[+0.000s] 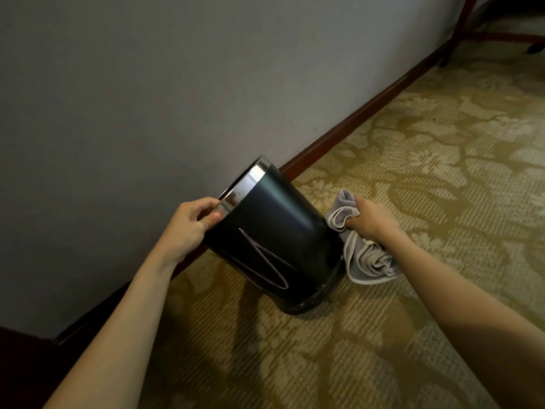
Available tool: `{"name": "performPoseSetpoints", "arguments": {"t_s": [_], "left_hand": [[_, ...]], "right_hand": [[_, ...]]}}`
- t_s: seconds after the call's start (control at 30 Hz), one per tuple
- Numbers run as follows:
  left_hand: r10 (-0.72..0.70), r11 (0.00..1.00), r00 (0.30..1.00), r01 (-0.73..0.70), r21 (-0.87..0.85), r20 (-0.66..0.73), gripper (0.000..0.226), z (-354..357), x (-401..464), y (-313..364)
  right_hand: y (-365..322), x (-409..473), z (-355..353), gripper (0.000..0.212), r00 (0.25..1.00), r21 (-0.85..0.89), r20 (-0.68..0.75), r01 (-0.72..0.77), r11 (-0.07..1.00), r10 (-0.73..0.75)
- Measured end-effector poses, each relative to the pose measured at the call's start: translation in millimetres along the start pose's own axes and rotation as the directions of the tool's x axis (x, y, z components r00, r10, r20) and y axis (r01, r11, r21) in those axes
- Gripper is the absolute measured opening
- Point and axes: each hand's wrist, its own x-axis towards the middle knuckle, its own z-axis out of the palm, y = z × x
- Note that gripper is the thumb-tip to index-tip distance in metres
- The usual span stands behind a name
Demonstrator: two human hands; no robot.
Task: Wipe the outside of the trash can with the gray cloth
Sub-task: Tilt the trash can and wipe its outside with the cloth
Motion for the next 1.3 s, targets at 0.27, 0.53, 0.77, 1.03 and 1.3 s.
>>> {"name": "performPoseSetpoints", "arguments": {"t_s": [0.27,0.53,0.77,1.03,1.3], "left_hand": [[0.007,0.997,0.999,-0.003,0.072,-0.053,0.036,14.7,11.1,6.4],[0.007,0.989,0.985,0.019,0.147,-0.174,0.020,48.1,34.6,34.8],[0.002,0.982,0.987,0.028,0.187,-0.162,0.014,65.9,41.8,54.5],[-0.009,0.985,0.990,0.033,0.168,-0.140,0.019,64.3,34.8,53.8],[-0.087,0.994,0.980,0.098,0.054,-0.177,0.035,40.0,41.0,33.2]], "right_hand": [[-3.2,-22.9,3.0,0.028,0.996,0.034,-0.031,0.083,0.996,-0.082],[-30.3,-89.5,9.0,0.032,0.956,0.179,-0.192,0.257,0.950,-0.223],[-76.3,-66.5,-31.5,0.028,0.863,0.340,-0.347,0.480,0.809,-0.367],[-64.9,-78.4,-15.7,0.048,0.817,0.236,-0.253,0.572,0.786,-0.518],[-13.9,-82.1,5.6,0.048,0.898,0.142,-0.075,0.440,0.887,-0.434]]}}
